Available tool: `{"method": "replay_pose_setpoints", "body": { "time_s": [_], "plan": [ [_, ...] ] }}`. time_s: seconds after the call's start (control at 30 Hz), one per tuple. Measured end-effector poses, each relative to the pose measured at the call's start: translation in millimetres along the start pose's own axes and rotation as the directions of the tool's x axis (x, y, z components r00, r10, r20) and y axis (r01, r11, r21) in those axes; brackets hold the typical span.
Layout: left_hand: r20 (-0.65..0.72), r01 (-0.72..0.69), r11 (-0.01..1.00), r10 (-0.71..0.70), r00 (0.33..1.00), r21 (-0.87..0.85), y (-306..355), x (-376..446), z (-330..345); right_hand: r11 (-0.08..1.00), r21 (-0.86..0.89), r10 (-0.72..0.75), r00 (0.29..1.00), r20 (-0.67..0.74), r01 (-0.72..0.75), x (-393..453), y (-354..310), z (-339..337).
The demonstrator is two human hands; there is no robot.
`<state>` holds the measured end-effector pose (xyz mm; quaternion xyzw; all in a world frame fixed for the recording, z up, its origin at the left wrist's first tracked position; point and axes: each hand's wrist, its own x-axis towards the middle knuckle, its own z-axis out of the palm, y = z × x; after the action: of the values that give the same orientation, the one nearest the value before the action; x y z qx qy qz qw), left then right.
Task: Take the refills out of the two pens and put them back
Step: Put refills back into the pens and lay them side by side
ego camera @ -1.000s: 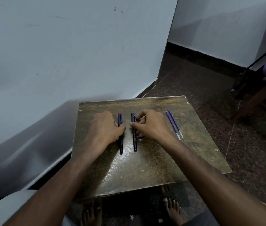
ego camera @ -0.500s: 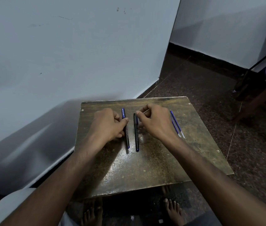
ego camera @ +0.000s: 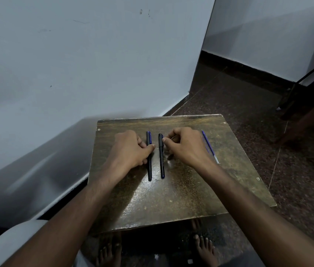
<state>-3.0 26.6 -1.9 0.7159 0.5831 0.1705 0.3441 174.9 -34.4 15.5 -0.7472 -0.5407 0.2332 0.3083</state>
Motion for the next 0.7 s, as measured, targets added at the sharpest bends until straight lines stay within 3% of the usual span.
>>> {"method": "replay_pose_setpoints", "body": {
  "time_s": [0.7],
  "plan": [
    [-0.024, -0.058, 0.998, 0.058, 0.998, 0.003, 2.3, -5.8, -2.1, 0.983, -0.171, -0.079, 0.996, -0.035, 0.072, -1.3, 3.4, -7.1]
  ]
}}
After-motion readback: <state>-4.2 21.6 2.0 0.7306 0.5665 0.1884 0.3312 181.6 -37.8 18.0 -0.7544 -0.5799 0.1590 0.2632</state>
